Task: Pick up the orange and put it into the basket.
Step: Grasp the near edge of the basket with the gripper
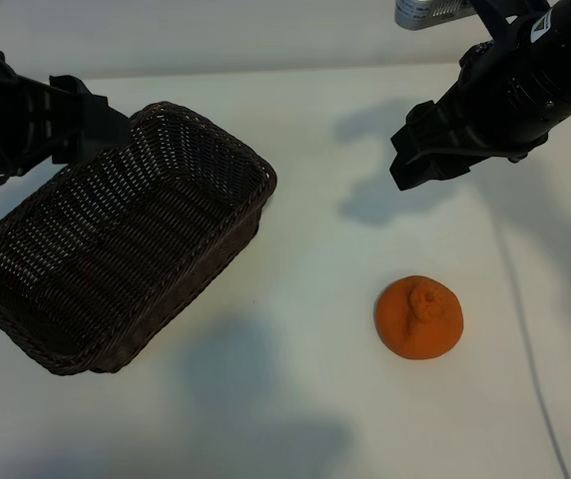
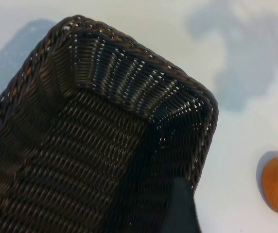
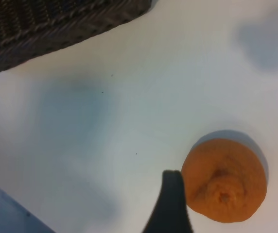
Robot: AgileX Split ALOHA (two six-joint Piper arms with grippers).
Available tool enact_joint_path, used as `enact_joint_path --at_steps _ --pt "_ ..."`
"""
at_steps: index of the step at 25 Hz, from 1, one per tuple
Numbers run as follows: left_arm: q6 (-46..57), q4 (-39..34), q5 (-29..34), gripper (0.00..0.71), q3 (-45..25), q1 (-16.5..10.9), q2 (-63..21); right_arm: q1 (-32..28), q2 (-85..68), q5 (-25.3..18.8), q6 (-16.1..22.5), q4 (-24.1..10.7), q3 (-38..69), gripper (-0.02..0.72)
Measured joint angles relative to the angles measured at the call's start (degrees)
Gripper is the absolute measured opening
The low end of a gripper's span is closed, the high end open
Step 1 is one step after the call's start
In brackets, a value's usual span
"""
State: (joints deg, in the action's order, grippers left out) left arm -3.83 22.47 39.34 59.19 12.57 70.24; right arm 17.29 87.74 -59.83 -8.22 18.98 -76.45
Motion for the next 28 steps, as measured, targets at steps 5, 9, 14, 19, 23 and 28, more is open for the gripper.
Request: enact_joint_path --at_steps 5,9,14,19,23,28 --pt "9.21 -5.88 0.64 0.588 -0.37 0.0 -1.73 0.0 0.0 0.0 0.0 0.0 0.0 0.579" --pt "20.89 -13.2 0.32 0.588 -5.24 0.0 -7.05 0.0 0.0 0.0 0.0 0.0 0.0 0.579" --pt "39.16 -23.58 -0.45 0.588 -15.78 0.0 -14.54 0.0 0.0 0.05 0.0 0.0 0.0 0.579" --pt "59.11 -35.5 -0.56 0.586 -24.2 0.0 -20.1 0.0 0.0 0.0 -0.06 0.0 0.0 0.579" --pt "66.87 -41.11 -0.48 0.585 -27.38 0.0 -20.54 0.0 0.0 0.0 -0.06 0.0 0.0 0.579" --pt "69.94 -42.1 -0.34 0.584 -27.89 0.0 -18.0 0.0 0.0 0.0 -0.17 0.0 0.0 0.579"
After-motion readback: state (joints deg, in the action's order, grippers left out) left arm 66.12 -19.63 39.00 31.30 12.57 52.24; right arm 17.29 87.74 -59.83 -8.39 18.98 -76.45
